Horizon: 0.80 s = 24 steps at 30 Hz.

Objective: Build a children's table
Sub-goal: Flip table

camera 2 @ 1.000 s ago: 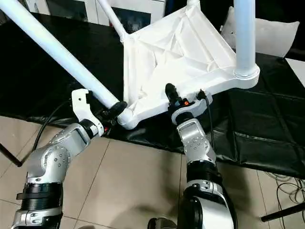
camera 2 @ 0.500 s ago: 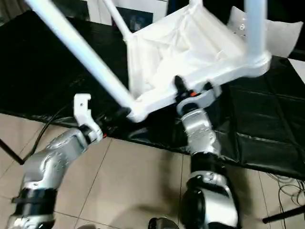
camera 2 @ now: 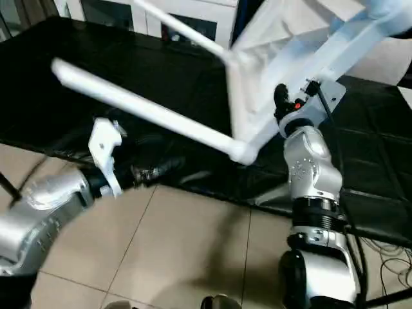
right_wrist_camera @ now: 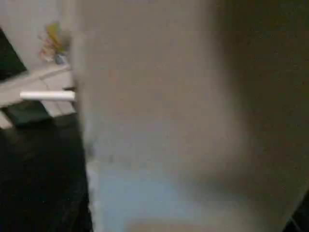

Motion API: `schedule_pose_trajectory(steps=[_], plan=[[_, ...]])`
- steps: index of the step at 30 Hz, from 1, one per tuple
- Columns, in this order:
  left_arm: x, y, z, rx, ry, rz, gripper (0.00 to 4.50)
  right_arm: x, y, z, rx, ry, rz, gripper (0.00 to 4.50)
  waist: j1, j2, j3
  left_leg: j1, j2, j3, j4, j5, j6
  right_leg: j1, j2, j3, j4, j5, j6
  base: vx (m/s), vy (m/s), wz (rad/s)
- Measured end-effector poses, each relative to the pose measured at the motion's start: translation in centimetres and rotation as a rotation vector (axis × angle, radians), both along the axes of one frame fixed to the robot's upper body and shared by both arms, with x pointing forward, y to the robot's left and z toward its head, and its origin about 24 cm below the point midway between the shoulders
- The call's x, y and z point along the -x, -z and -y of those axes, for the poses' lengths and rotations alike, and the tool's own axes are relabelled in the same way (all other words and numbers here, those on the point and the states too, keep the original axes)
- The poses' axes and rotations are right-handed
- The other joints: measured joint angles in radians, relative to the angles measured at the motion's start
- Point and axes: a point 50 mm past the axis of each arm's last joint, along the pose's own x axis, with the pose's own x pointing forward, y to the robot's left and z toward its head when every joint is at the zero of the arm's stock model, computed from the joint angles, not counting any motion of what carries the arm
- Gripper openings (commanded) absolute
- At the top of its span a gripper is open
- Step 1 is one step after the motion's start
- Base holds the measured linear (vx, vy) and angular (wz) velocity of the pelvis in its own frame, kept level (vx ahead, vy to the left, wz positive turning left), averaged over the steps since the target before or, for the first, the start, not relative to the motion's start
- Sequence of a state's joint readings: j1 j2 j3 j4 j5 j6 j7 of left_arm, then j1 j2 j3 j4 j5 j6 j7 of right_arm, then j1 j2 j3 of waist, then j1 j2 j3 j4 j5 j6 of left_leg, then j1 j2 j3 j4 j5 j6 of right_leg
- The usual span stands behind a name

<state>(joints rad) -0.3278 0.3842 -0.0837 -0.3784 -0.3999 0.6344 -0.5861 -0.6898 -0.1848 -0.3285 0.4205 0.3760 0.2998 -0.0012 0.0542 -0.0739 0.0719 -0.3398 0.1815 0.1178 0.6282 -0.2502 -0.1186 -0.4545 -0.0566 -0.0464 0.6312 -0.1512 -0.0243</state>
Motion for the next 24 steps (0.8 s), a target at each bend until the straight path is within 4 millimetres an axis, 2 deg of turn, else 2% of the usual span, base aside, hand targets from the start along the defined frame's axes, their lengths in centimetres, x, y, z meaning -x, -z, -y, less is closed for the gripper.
schedule_pose_trajectory(steps=[7,12,13,15,19,21,22,23,24], plan=[[-1.1,-5.9,0.1,-0.048,-0.001,0.249,4.5,0.2,-0.4,0.2,0.232,0.032,-0.063,1.91,-0.013,-0.007,0.002,-0.003,0.002,0.0,0.0,0.008,-0.01,0.0,0.0,-0.001,0.0,0.005,0.001,0.0,0.0,0.0],[-1.6,-10.0,0.1,-0.183,-0.063,0.505,4.5,-0.4,-0.8,-0.7,0.337,0.01,-0.08,1.91,-0.025,-0.013,0.003,-0.009,0.005,0.0,0.002,0.014,-0.016,-0.001,0.0,-0.003,0.0,0.006,0.001,0.0,0.0,0.0],[-1.6,-10.3,0.2,-0.2,-0.063,0.532,4.5,-0.5,-0.8,-0.7,0.338,0.007,-0.08,2.25,-0.024,-0.013,0.003,-0.01,0.005,0.0,0.003,0.014,-0.016,-0.001,0.0,-0.004,0.0,0.006,0.001,0.0,0.0,0.0],[-1.9,-10.8,0.4,-0.277,-0.075,0.6,4.5,-0.8,-1.0,-1.0,0.335,-0.004,-0.084,2.59,-0.025,-0.018,0.005,-0.011,0.007,0.0,0.005,0.015,-0.016,-0.001,0.0,-0.006,0.0,0.006,0.001,0.0,0.0,0.0],[-1.9,-13.1,1.2,-0.325,-0.083,0.771,4.5,-1.2,-2.1,-1.6,0.342,-0.007,-0.056,2.86,-0.028,-0.028,0.003,-0.011,0.009,0.0,0.005,0.015,-0.017,-0.001,0.0,-0.008,0.001,0.007,0.0,0.0,0.0,0.0],[-2.0,-14.0,1.6,-0.346,-0.101,0.859,4.5,-1.3,-2.1,-1.8,0.37,0.0,-0.06,3.13,-0.027,-0.035,0.001,-0.011,0.01,0.0,0.005,0.015,-0.018,-0.001,0.001,-0.009,0.001,0.007,0.0,0.0,0.0,0.0],[-2.1,-14.2,1.6,-0.355,-0.114,0.888,4.5,-1.3,-2.1,-1.8,0.382,0.002,-0.062,3.13,-0.027,-0.036,0.001,-0.012,0.01,0.0,0.005,0.015,-0.018,-0.001,0.001,-0.009,0.001,0.007,0.0,0.0,0.0,0.0],[-2.3,-14.4,1.6,-0.367,-0.132,0.915,4.5,-1.3,-2.0,-1.9,0.394,0.004,-0.064,3.31,-0.026,-0.037,0.001,-0.012,0.01,0.0,0.005,0.015,-0.018,-0.001,0.001,-0.009,0.001,0.007,0.0,0.0,0.0,0.0],[-2.8,-14.8,1.5,-0.392,-0.16,0.947,4.5,-1.2,-1.8,-2.0,0.417,0.007,-0.07,3.31,-0.026,-0.04,0.0,-0.012,0.01,0.0,0.005,0.016,-0.018,-0.001,0.001,-0.009,0.001,0.007,0.0,0.0,0.0,0.0]])
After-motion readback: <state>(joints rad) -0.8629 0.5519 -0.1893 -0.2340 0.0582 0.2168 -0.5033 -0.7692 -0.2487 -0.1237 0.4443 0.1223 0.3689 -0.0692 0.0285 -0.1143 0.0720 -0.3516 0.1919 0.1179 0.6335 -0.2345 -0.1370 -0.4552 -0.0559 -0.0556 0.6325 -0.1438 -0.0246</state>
